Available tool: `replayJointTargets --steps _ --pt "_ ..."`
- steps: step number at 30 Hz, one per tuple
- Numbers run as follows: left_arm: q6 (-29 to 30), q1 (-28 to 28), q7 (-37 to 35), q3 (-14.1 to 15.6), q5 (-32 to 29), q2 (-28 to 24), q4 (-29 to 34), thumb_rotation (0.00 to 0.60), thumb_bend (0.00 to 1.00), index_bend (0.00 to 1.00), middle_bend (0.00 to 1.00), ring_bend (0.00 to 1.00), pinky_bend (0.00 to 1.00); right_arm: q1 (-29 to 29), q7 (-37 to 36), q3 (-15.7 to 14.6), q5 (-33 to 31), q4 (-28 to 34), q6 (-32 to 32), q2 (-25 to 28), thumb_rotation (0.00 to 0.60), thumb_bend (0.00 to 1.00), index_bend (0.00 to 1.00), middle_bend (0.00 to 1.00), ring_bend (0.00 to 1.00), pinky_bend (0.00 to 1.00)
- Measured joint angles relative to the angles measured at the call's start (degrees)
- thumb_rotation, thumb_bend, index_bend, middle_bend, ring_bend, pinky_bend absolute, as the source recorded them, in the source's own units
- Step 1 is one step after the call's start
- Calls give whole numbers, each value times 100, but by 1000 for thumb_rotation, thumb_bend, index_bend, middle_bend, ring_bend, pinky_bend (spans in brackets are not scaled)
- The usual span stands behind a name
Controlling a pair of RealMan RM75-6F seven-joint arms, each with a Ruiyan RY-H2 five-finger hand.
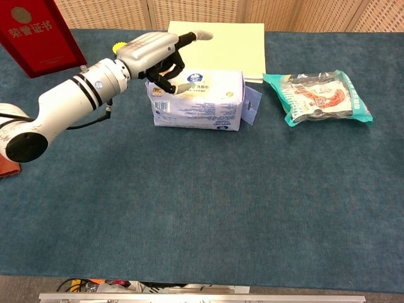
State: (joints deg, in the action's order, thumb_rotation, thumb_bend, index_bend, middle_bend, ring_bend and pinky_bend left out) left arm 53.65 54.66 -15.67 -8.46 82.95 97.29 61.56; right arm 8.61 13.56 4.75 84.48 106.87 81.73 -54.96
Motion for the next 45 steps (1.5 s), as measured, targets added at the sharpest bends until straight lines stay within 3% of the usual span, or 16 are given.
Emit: replayJointTargets --steps 10,14,25,30,45 --pt "-63 -128 568 -209 -461 0 195 600 292 0 845 871 804 8 -50 -4 22 -41 -18 -20 600 363 357 299 183 246" --pt "-49 -193 614 -236 -527 -55 270 600 329 0 838 863 804 8 -44 -12 35 -35 -22 -34 600 363 356 299 183 246" --pt "-68 -278 598 -223 -529 -193 458 600 313 0 812 840 804 -13 -28 -20 68 -2 17 -32 600 363 356 299 183 246" --pt "-151 -274 632 -183 -507 -211 526 600 198 0 806 834 804 -34 -33 -23 67 -2 39 -24 600 363 357 299 183 246" --pt "-283 -269 878 -158 -562 -241 666 600 168 0 806 834 804 -54 -75 -20 66 -30 60 -20 600 363 357 299 183 246"
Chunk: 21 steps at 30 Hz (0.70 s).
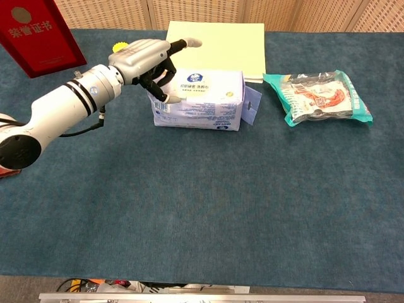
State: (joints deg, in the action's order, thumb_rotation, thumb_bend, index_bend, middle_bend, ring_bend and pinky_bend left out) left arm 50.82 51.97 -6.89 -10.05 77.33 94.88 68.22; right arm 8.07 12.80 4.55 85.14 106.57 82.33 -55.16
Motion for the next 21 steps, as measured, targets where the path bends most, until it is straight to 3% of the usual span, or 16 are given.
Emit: replayJointTargets --steps 14,21 --pt "-522 59 882 -138 -851 -269 462 600 168 0 810 836 804 -23 -81 -2 0 -56 14 7 600 363 356 299 183 246" --pt "-438 44 1018 -279 -1099 -315 688 600 168 0 815 839 804 -28 -117 -1 2 -86 14 4 600 363 356 299 183 246"
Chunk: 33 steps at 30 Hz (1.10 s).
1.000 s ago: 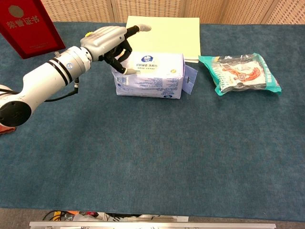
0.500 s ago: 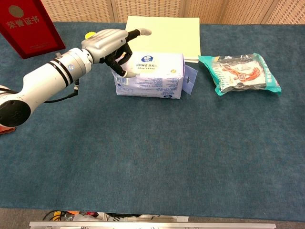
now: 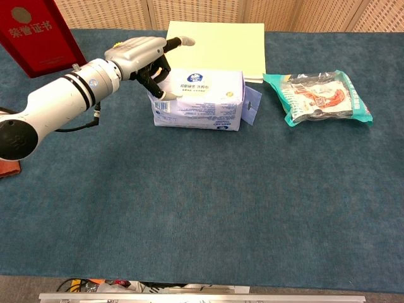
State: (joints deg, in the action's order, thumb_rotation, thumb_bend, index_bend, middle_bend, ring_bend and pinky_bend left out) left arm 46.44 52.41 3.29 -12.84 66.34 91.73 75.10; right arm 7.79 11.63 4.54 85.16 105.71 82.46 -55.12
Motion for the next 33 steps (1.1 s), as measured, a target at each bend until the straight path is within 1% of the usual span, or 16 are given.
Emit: replayJointTargets --steps 4,11,16,21,26,33 --pt "-73 11 4 -19 -63 -58 103 600 168 0 811 839 804 1 -17 4 8 -13 3 -7 600 363 356 299 183 246" --pt "-247 68 185 56 -159 -133 222 600 168 0 806 830 804 -9 -23 6 16 -14 20 7 600 363 356 299 183 246" --pt "-297 102 227 51 -252 -167 324 600 167 0 805 828 804 -17 -28 2 14 -16 22 7 600 363 356 299 183 246" --pt "-317 115 184 46 -259 -187 365 600 112 0 803 826 804 -13 -41 6 14 -32 15 -2 600 363 356 299 183 246" --pt "-200 78 88 13 -228 -188 348 600 103 0 795 820 804 -6 -48 14 13 -38 10 2 600 362 356 299 183 246" --pt "92 -135 -228 -61 -155 -377 446 600 103 0 748 767 804 50 -19 22 100 -1 -31 24 600 363 356 299 183 246"
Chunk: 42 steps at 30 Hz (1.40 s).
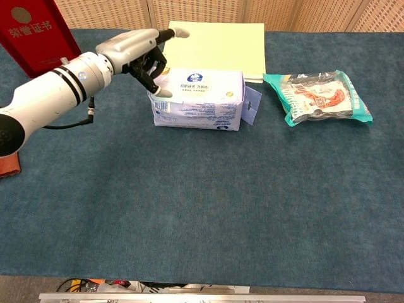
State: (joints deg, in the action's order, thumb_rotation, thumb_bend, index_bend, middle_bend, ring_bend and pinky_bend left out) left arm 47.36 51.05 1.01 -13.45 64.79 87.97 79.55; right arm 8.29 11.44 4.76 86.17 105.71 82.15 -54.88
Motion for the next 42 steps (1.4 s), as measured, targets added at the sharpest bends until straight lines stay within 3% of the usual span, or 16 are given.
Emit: replayJointTargets --steps 9,19,27,34,37,42 --pt "625 -571 -478 27 241 -553 337 600 104 0 708 719 804 177 50 12 119 63 -231 80 600 363 356 308 193 246" --pt "1519 -1356 -327 345 522 -1097 572 600 111 0 681 668 798 680 211 70 371 187 -816 173 600 376 356 354 261 295" --pt "2053 -1832 -182 549 760 -1351 584 600 150 0 668 663 785 1214 492 181 497 321 -1430 121 600 626 320 405 372 428" --pt "2464 -2171 -162 616 912 -1410 475 600 226 0 665 661 779 1773 766 326 316 373 -2093 -70 600 735 271 475 452 547" --pt "2564 -2267 -187 619 985 -1408 397 600 230 0 665 662 779 2011 901 392 127 409 -2397 -153 600 836 254 533 508 583" --pt "2581 -2360 -200 698 1139 -1517 463 600 230 0 665 663 779 2459 1110 532 -369 496 -3038 -234 600 998 243 747 712 748"
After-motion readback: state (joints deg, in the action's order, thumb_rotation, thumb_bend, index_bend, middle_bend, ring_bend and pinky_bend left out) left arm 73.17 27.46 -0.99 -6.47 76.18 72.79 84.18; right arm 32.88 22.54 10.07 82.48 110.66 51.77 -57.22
